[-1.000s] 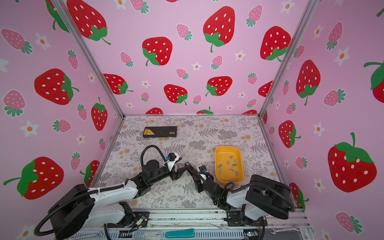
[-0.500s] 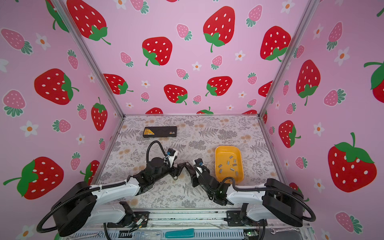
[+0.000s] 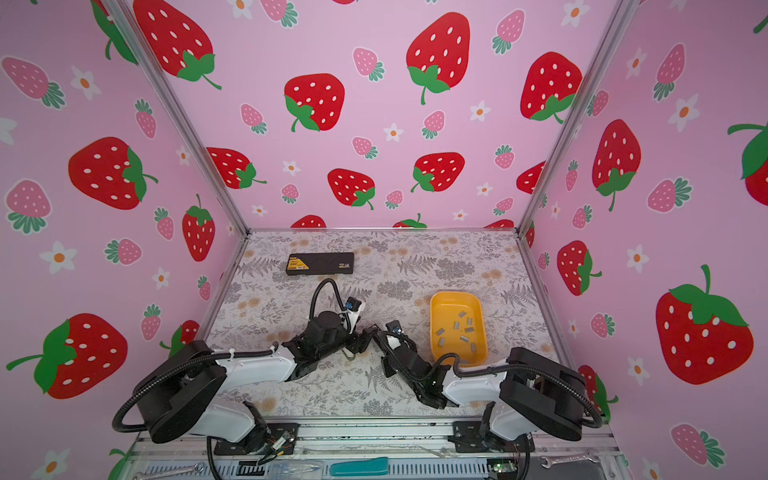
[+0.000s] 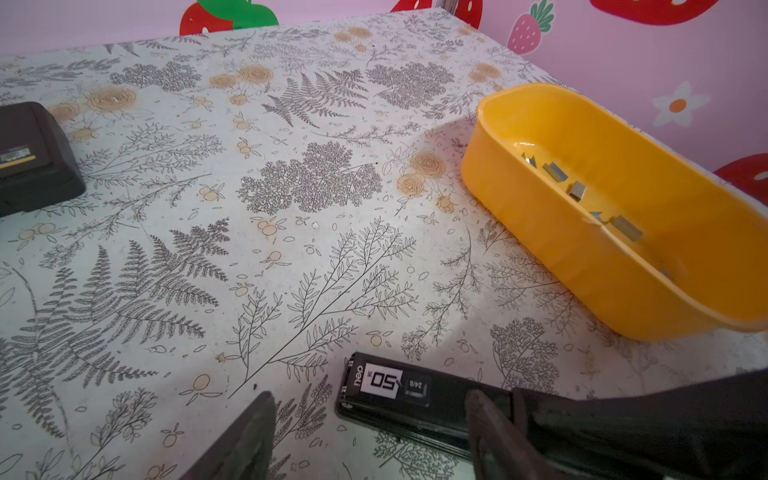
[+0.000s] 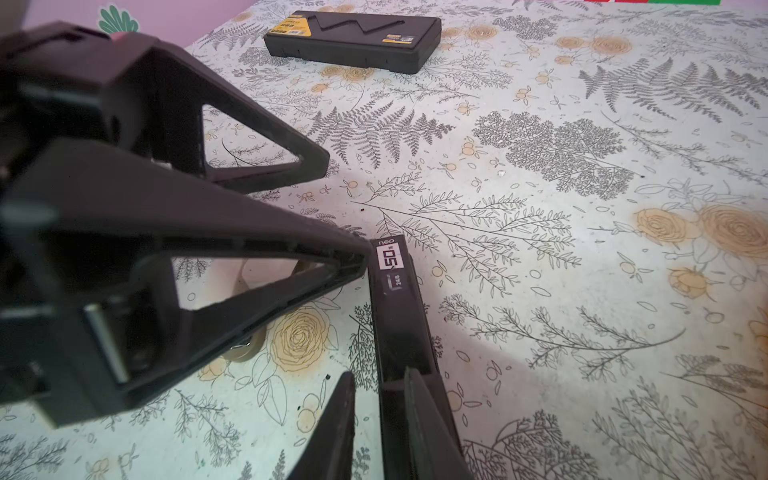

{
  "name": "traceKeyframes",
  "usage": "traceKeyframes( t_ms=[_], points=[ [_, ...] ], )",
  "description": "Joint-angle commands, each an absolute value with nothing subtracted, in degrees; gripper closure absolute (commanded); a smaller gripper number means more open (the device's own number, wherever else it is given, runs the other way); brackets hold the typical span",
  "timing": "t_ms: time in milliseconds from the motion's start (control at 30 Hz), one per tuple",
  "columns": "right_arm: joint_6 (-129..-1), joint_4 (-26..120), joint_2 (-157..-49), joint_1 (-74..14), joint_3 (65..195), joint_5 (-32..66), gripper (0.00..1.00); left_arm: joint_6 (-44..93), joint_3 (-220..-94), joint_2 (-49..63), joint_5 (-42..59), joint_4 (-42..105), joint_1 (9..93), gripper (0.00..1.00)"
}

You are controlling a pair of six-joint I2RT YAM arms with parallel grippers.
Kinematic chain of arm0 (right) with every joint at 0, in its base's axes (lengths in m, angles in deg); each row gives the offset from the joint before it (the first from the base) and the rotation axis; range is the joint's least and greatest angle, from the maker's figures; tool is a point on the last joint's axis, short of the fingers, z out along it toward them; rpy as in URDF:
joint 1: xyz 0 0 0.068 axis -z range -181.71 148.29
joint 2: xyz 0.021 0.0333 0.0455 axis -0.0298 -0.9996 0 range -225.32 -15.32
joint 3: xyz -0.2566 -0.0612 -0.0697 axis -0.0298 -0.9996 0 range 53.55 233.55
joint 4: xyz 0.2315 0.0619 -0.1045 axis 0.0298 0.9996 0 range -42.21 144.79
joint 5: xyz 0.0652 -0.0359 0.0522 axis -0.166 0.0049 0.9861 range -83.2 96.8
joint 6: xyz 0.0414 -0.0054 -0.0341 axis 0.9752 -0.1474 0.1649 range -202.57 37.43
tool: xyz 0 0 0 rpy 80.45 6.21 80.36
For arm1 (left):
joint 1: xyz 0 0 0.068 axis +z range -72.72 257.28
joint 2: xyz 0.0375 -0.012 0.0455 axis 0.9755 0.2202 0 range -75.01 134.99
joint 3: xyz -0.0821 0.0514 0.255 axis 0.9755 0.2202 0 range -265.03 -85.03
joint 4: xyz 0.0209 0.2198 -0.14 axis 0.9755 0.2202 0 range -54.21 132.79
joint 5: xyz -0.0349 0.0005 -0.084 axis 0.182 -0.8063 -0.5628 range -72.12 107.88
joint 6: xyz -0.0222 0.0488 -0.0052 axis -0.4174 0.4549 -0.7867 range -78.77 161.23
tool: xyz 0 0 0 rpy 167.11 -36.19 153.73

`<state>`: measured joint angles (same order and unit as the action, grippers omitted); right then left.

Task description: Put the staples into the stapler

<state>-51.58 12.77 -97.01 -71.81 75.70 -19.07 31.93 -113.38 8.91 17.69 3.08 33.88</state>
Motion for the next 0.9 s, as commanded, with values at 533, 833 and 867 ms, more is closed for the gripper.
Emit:
traceKeyframes(
  t_ms=[533, 833, 867],
  points=[
    [-46.68, 3.68, -105.07, -72.06, 69.72, -15.79, 0.8, 33.0, -117.18, 16.69, 18.18, -1.67, 33.63, 0.26],
    [-44.36, -1.92, -109.27, -72.19, 67.24, -16.12, 0.8, 33.5, -117.42, 19.25, 18.52, -3.58, 33.64, 0.26],
    [-44.01, -2.9, -110.18, -72.28, 66.89, -16.06, 0.8, 33.55, -117.38, 19.31, 18.43, -3.84, 33.64, 0.26]
  ],
)
